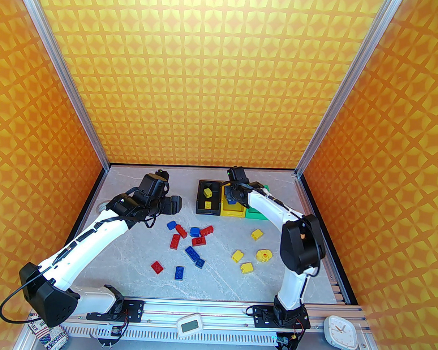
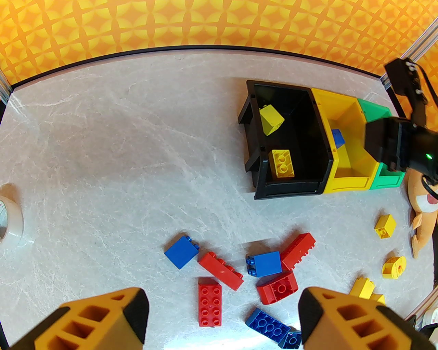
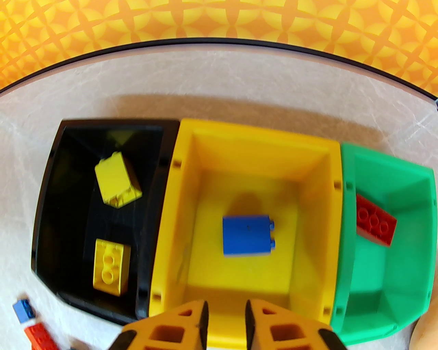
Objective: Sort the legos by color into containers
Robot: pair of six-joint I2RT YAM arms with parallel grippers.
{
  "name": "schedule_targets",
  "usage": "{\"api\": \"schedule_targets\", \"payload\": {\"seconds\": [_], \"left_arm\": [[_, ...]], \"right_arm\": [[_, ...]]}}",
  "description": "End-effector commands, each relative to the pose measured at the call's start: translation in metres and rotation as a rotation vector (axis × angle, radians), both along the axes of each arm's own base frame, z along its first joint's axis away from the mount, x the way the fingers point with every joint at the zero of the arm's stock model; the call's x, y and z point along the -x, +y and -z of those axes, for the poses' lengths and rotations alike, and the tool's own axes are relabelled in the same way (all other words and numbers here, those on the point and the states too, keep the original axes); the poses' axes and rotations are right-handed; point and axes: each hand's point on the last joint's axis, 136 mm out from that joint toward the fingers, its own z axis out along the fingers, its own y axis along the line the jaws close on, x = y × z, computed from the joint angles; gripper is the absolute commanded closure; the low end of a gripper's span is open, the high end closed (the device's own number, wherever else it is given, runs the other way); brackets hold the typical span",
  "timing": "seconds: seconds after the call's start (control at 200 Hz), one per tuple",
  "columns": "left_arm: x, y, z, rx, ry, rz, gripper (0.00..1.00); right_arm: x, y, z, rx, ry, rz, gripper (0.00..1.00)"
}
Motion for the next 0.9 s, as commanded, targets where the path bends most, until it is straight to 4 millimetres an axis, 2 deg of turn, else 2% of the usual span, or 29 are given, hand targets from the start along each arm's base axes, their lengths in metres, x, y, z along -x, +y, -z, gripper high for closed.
{"api": "schedule_targets", "payload": {"seconds": [0.0, 0.295, 0.39, 0.68, 0.895], "left_arm": [[0.008, 0.002, 0.027, -0.018, 0.069, -0.007, 0.22], [0.028, 0.013, 0.112, -0.055, 0.249, -0.1, 0.22], [0.036, 0.012, 0.133, -0.064, 0.293, -0.104, 0.23], [0.046, -0.016, 0.168, -0.079, 0.37, -0.045, 0.3], [0.044, -0.02, 0.183, -0.105, 0.399, -0.04, 0.31]], "right_arm": [[0.021, 0.0, -0.016, -0.048, -0.022, -0.032, 0.71], [0.074, -0.002, -0.02, -0.122, -0.008, -0.083, 0.68], [0.087, -0.005, -0.024, -0.127, -0.014, -0.087, 0.66], [0.097, -0.005, -0.02, -0.146, 0.001, -0.078, 0.66], [0.1, -0.004, -0.01, -0.139, 0.027, -0.081, 0.66]]}}
